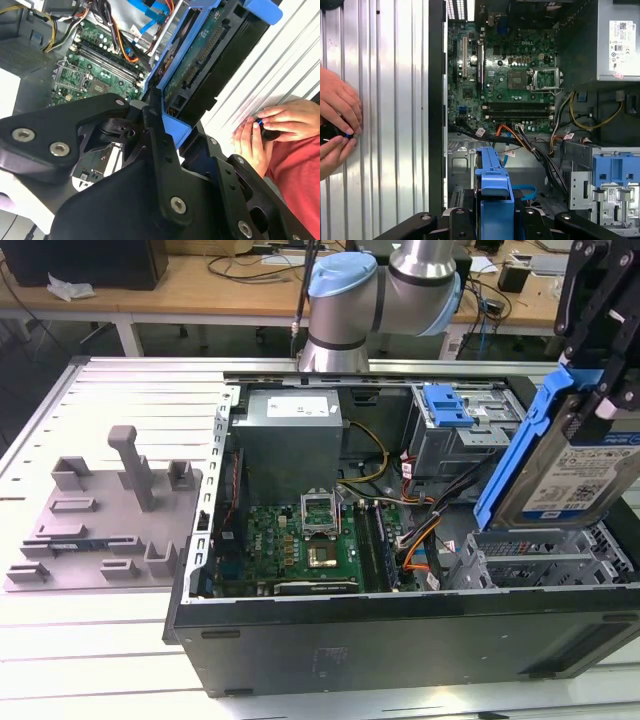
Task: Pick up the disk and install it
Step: 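Insert the disk into the insertion slot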
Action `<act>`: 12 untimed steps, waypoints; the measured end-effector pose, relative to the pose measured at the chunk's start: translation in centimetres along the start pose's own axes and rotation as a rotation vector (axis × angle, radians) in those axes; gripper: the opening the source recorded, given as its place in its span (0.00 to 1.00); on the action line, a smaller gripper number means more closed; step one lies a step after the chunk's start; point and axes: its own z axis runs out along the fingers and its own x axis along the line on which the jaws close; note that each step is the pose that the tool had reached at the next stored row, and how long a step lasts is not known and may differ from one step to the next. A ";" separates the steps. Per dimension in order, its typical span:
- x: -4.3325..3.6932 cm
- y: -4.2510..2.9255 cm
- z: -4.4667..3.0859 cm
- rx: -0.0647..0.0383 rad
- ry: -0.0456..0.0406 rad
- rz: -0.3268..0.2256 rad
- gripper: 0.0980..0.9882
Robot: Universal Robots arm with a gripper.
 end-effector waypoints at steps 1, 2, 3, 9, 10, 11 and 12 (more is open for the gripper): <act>0.00 -0.16 0.03 0.000 0.0001 0.004 0.30; 0.00 -0.34 0.07 0.000 0.0002 0.010 0.30; 0.00 -0.48 0.13 0.000 0.0000 0.014 0.30; -0.48 -0.59 0.42 0.001 0.0002 0.040 0.30; -0.59 -0.58 0.44 0.001 0.0001 0.040 0.30; -0.63 -0.58 0.44 0.001 0.0008 0.040 0.30; -0.66 -0.58 0.46 0.001 0.0013 0.040 0.30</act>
